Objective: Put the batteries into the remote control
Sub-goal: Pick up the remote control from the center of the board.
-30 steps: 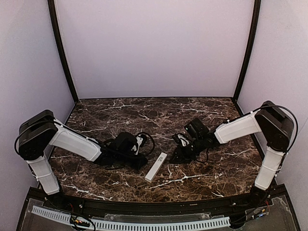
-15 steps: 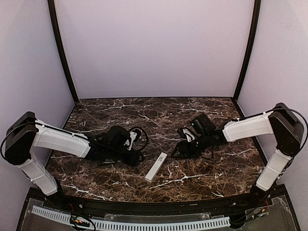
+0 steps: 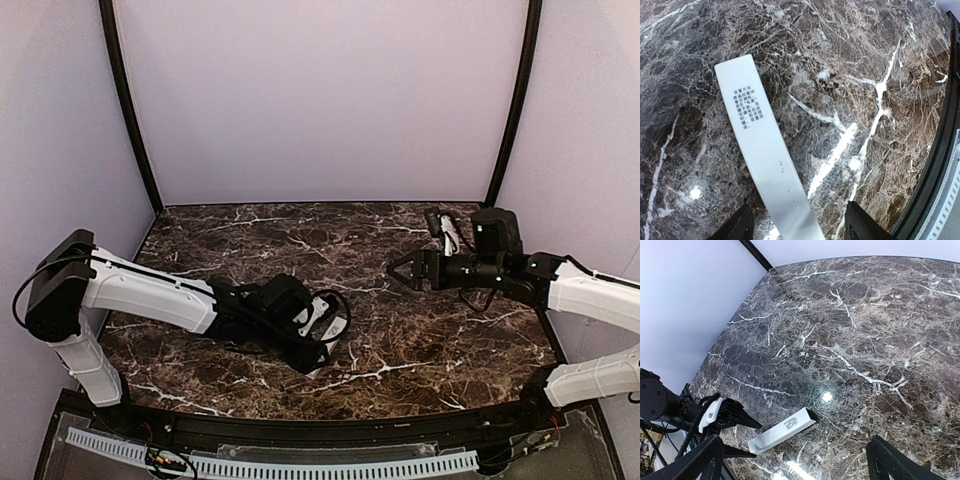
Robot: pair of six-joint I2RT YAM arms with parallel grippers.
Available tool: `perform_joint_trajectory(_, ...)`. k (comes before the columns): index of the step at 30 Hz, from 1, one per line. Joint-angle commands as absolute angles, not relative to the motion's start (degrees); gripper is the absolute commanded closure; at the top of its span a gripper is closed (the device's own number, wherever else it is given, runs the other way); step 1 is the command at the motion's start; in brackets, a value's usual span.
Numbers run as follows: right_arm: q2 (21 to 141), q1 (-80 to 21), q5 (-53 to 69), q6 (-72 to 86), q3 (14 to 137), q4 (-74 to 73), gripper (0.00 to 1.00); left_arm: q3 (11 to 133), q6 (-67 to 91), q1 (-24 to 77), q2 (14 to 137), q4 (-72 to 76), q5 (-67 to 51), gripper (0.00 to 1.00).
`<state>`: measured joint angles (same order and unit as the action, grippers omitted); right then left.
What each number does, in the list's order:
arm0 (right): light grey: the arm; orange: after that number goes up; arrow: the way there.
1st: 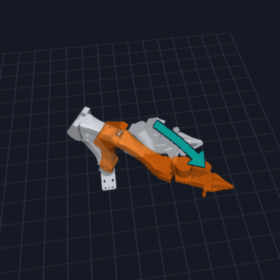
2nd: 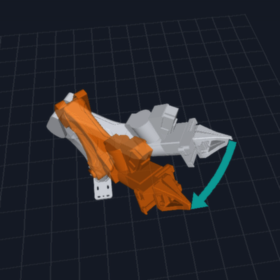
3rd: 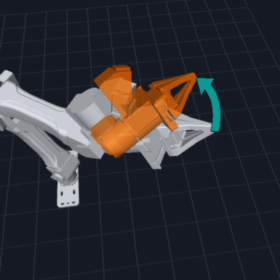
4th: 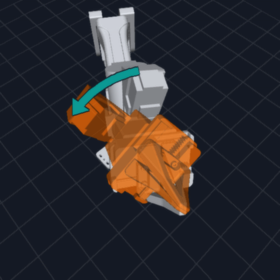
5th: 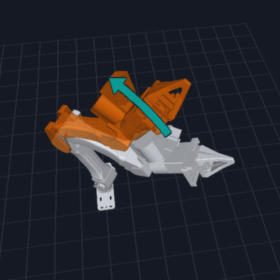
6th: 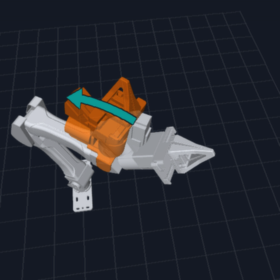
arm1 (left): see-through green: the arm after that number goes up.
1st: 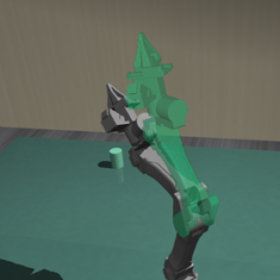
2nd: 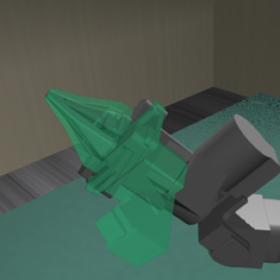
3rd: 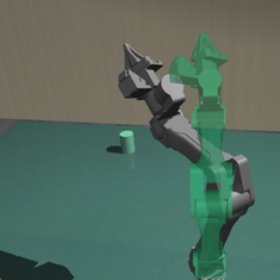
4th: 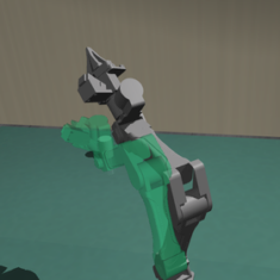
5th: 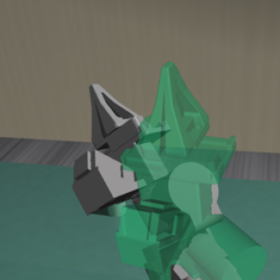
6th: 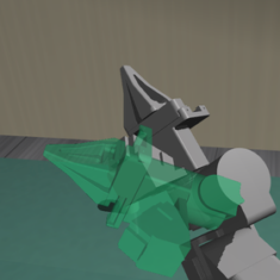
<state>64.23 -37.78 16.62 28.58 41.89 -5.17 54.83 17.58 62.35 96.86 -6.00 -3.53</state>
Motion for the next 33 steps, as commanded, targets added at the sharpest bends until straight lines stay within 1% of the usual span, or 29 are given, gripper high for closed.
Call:
perform_joint_trajectory(1, 59.08, -36.32, 14.54, 29.14, 38.32, -2.41, 0.01, 57.84, 18.22, 63.27, 99.48, -11.85, -1.43, 0.37)
perform_joint_trajectory(6, 57.85, -36.03, 16.18, 28.19, 37.34, -2.51, 0.01, 61.36, 18.65, 64.12, 103.39, -15.70, 1.62, 0.39)
perform_joint_trajectory(12, 58.39, -35.95, 16.80, 28.04, 36.79, -2.48, 0.01, 63.81, 19.71, 64.42, 106.36, -18.09, 4.57, 0.46)
perform_joint_trajectory(14, 58.54, -35.92, 16.90, 28.04, 36.50, -2.51, 0.01, 64.54, 19.89, 64.43, 107.00, -18.53, 5.99, 0.49)
perform_joint_trajectory(16, 58.81, -35.88, 16.90, 28.04, 36.35, -2.60, 0.01, 65.31, 20.15, 64.38, 107.76, -19.02, 7.04, 0.56)
perform_joint_trajectory(19, 59.57, -35.86, 17.55, 28.04, 36.21, -2.54, 0.01, 66.78, 20.30, 64.34, 109.11, -19.62, 7.70, 0.62)
perform_joint_trajectory(22, 60.10, -35.68, 18.43, 27.92, 36.29, -2.61, 0.01, 67.05, 20.74, 63.96, 109.35, -19.34, 7.04, 0.69)
perform_joint_trajectory(25, 60.09, -35.44, 19.17, 27.49, 36.30, -2.49, 0.01, 64.90, 21.82, 62.89, 107.56, -14.95, 4.42, 0.75)
perform_joint_trajectory(28, 59.49, -35.33, 20.41, 26.48, 36.59, -2.42, 0.01, 60.79, 22.27, 61.59, 102.87, -8.89, 0.86, 0.81)
perform_joint_trajectory(33, 55.97, -35.29, 22.91, 24.14, 36.66, -0.89, 0.01, 54.41, 18.75, 60.91, 94.05, 6.70, -5.88, 0.85)
